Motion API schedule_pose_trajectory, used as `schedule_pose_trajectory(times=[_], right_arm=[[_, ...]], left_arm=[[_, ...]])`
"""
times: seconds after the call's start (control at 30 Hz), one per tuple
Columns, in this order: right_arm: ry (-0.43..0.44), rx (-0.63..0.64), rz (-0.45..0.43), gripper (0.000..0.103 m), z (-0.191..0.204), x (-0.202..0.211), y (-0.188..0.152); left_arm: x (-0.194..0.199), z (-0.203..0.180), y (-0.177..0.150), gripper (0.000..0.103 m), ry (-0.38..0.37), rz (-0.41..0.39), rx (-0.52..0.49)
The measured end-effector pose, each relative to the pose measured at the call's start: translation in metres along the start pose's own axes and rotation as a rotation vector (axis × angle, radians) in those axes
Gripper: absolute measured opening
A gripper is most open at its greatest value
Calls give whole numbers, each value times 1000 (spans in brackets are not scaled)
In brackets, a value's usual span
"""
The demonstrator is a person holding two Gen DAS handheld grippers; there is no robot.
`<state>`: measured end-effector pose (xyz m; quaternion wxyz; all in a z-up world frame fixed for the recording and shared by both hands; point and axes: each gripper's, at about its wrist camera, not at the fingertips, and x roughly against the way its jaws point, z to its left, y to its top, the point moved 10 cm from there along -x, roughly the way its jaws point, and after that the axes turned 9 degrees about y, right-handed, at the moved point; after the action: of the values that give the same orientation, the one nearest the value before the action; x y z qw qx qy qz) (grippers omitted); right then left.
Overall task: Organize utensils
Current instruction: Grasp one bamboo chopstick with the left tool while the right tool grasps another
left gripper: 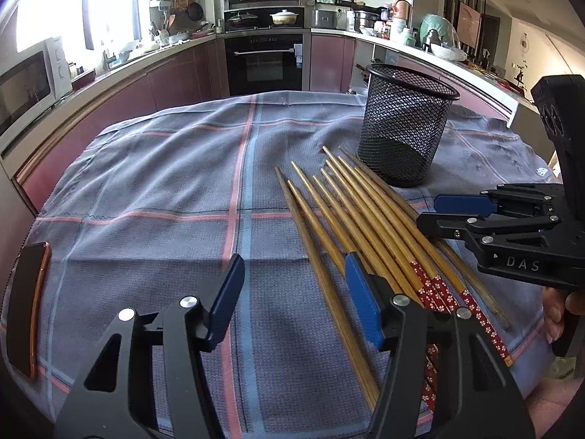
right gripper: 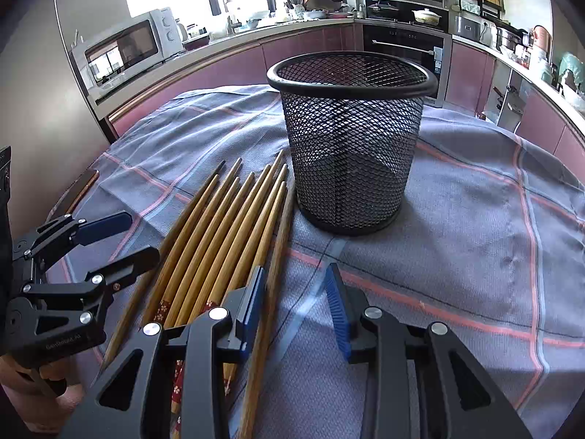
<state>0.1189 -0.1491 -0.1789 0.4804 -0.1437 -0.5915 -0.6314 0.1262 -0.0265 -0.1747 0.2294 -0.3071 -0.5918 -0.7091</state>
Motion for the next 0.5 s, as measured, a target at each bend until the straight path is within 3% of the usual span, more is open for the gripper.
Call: schedule_pose_trajectory(times=[0.37,0.47,0.5], right_arm=[[-12,16,24,31,3,-13,15],[-18,15,26,22,1,-16,18],[-16,10,27,14,1,-16,18]], left_arm=[[-17,-6,3,43,-22,65,-31],[-20,-6,7,39,-23,79,-32],[-21,-7,8,35,-27,83,-30]])
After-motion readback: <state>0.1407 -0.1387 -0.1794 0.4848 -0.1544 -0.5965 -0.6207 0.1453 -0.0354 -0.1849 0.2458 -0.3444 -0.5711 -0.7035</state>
